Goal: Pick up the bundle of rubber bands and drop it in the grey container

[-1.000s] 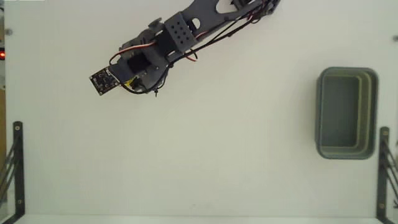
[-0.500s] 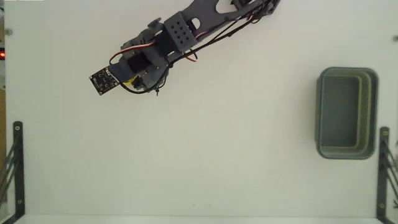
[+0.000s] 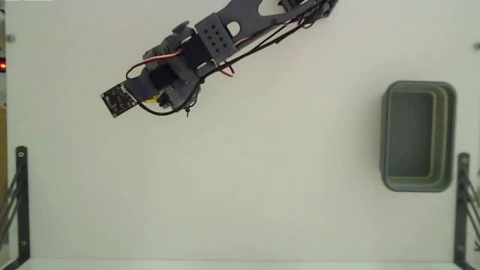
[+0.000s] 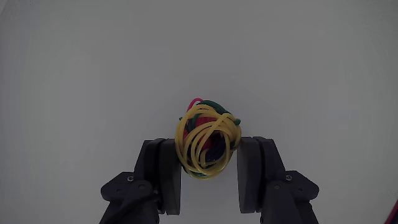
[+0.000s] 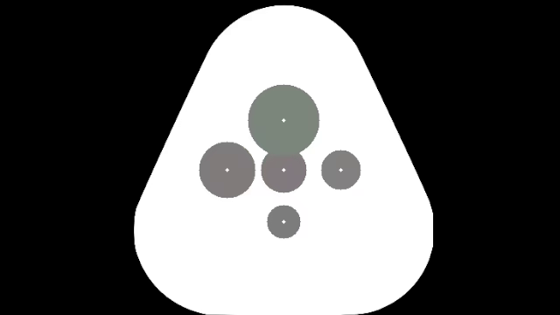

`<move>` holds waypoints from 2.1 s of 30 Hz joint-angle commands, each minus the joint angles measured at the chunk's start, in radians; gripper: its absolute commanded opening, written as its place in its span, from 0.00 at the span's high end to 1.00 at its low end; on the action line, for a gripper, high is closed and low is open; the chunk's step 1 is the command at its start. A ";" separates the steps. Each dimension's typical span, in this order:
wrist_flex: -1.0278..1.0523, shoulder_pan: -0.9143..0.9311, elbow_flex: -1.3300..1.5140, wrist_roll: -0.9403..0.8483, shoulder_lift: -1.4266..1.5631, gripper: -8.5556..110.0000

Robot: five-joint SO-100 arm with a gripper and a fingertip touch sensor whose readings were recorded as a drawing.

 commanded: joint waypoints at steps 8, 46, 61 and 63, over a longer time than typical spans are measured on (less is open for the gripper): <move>0.133 0.009 -0.177 0.005 0.055 0.47; 0.450 0.009 -0.585 0.005 -0.037 0.47; 0.450 -0.038 -0.583 0.005 -0.035 0.47; 0.451 -0.059 -0.582 0.005 -0.034 0.47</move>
